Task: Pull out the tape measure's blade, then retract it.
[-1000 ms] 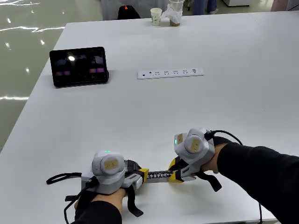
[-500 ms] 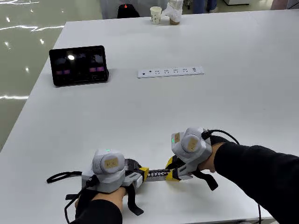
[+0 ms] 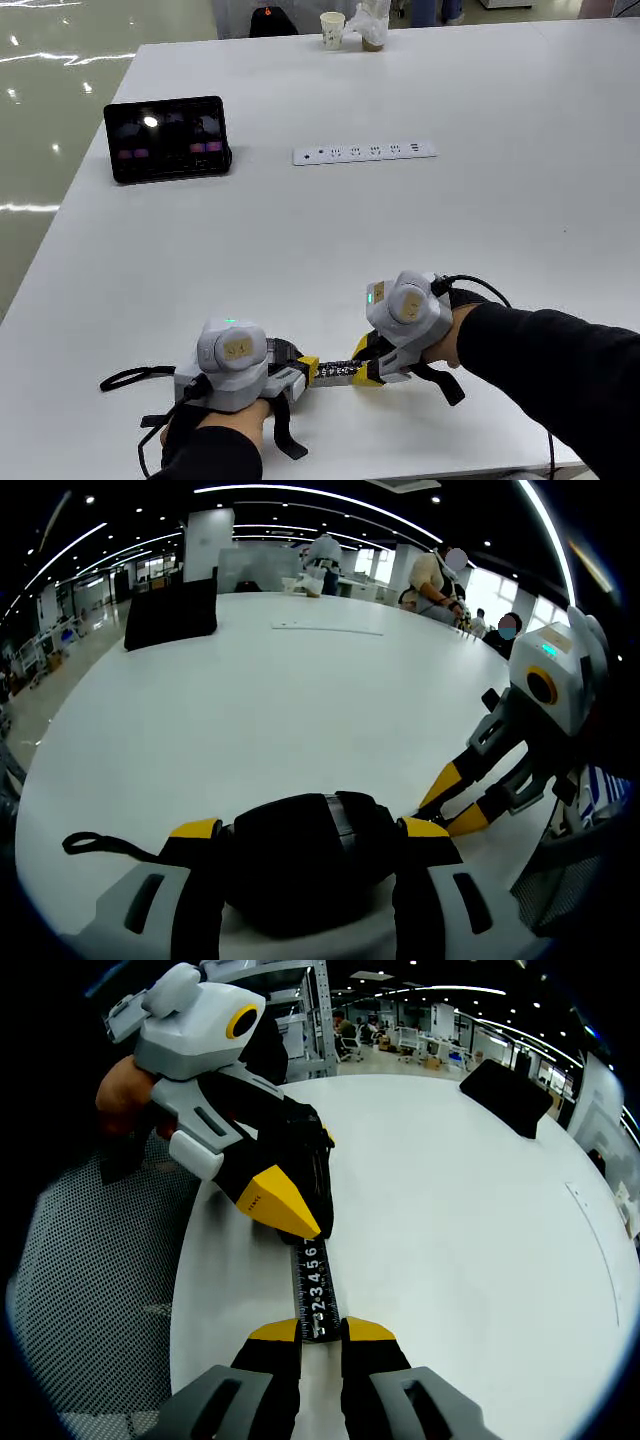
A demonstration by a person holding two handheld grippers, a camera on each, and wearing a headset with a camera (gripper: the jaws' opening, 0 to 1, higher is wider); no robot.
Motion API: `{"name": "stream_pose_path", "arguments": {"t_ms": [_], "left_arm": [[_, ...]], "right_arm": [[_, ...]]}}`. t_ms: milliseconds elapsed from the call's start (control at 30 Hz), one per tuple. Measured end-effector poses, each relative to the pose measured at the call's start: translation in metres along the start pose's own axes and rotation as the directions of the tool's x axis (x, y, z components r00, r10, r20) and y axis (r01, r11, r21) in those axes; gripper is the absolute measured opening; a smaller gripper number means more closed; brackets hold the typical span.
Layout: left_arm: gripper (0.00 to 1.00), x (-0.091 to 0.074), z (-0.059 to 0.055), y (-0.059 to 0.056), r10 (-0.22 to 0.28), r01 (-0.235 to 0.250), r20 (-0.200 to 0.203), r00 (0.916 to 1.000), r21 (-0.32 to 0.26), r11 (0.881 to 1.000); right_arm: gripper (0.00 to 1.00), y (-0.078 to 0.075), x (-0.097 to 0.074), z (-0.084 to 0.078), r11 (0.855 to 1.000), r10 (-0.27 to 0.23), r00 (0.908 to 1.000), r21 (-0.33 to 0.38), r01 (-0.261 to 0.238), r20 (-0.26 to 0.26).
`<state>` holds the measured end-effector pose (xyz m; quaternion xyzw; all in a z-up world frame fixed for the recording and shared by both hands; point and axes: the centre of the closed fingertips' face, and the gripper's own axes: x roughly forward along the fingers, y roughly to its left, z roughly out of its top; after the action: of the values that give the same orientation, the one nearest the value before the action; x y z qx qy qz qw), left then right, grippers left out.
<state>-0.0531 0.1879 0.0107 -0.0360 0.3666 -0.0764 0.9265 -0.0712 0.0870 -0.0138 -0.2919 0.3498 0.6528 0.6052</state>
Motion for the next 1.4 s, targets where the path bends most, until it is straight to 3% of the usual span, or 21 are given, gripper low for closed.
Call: {"name": "stream_pose_path", "arguments": {"t_ms": [1400], "left_arm": [[0.64, -0.001, 0.000, 0.001, -0.013, 0.013, 0.002, 0.9999, -0.033, 0.999]], "right_arm": [[0.12, 0.003, 0.014, 0.019, 1.000, 0.013, 0.9995, 0.008, -0.014, 0.027]]}}
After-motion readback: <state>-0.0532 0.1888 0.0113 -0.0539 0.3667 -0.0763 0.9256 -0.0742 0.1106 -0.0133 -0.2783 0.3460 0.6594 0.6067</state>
